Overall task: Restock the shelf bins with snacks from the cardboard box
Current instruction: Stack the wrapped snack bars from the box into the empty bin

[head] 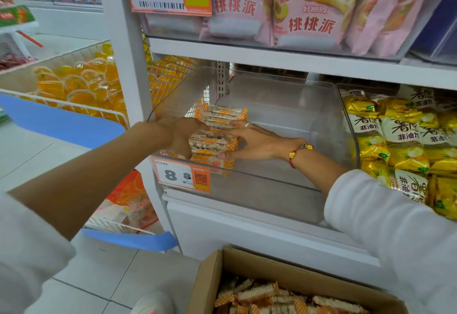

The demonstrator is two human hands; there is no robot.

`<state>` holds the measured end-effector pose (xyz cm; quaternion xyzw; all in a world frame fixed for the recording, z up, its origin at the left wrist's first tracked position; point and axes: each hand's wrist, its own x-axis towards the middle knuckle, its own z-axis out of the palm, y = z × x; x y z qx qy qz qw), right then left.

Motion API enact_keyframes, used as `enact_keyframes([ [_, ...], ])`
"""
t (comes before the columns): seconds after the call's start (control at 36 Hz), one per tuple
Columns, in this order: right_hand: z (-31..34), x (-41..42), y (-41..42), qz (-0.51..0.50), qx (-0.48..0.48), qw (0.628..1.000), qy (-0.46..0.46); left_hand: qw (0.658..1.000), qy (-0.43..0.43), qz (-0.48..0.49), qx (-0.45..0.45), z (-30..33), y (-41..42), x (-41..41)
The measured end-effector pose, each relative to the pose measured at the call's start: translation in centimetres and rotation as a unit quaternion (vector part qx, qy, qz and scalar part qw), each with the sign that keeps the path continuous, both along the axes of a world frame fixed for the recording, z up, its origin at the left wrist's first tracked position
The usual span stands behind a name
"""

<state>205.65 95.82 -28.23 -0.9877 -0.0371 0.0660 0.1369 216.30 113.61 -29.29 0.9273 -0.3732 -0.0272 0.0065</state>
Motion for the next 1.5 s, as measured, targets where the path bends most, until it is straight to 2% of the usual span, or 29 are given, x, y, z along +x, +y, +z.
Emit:
enact_keyframes([
  [0.06, -1.0, 0.6, -0.1, -0.04, 0.02, 0.999, 0.007, 1.0, 0.005, -0.007, -0.017, 0.8, 0.0, -0.4],
  [0.19, 0.1, -0.3, -0.1, -0.046, 0.021, 0.998, -0.033, 0.998, -0.03, -0.035, -0.034, 3.2, 0.3, -2.7],
  [0.31, 0.7, -2.0, 0.3, -0.05, 0.039, 0.997, -0.043, 0.984, -0.114, -0.036, -0.131, 3.2, 1.0, -4.9],
  [0.44, 1.0, -4.5, 0.8, -0.048, 0.022, 0.996, -0.07, 0.955, -0.158, -0.054, -0.247, 1.8, 1.1, -7.8],
  [0.5, 0.8, -6.0, 0.8, -0.046, 0.007, 0.993, -0.107, 0.935, -0.189, -0.084, -0.289, 1.2, 1.2, -9.2],
  [0.58, 0.4, -9.4, 1.0, -0.018, -0.009, 0.976, -0.215, 0.908, -0.217, -0.13, -0.334, 0.7, 1.5, -11.7],
  [0.64, -0.1, -11.8, 0.9, 0.0, -0.029, 0.959, -0.282, 0.897, -0.217, -0.144, -0.357, 0.3, 1.5, -13.2],
  [0.69, -0.9, -14.0, 0.5, 0.002, -0.051, 0.95, -0.309, 0.892, -0.2, -0.144, -0.379, -0.4, 1.3, -14.5],
  [0.81, -3.2, -17.6, -0.3, -0.027, -0.05, 0.958, -0.28, 0.899, -0.141, -0.131, -0.393, -2.9, 0.3, -16.7],
  [0.92, -6.9, -20.7, -1.3, -0.074, -0.056, 0.984, -0.15, 0.907, -0.11, -0.118, -0.389, -6.6, -0.3, -19.7],
  [1.03, -11.6, -24.0, -1.8, -0.121, -0.027, 0.99, 0.06, 0.927, -0.072, -0.128, -0.345, -12.1, -0.6, -22.5],
  [1.08, -13.8, -25.6, -1.7, -0.14, -0.007, 0.983, 0.12, 0.943, -0.048, -0.129, -0.303, -15.4, -0.4, -23.4],
  [1.19, -19.2, -28.3, -1.3, -0.161, 0.001, 0.973, 0.167, 0.968, 0.067, -0.128, -0.205, -21.3, 0.1, -24.7],
  [1.28, -23.6, -29.8, -0.6, -0.176, -0.005, 0.97, 0.166, 0.976, 0.142, -0.134, -0.097, -25.5, 0.6, -25.4],
  [1.39, -27.9, -31.0, 1.0, -0.149, -0.016, 0.972, 0.183, 0.981, 0.153, -0.12, 0.022, -29.7, 2.4, -26.4],
  [1.5, -29.9, -31.6, 1.6, -0.056, -0.058, 0.962, 0.259, 0.971, 0.136, -0.109, 0.163, -30.8, 3.4, -26.4],
])
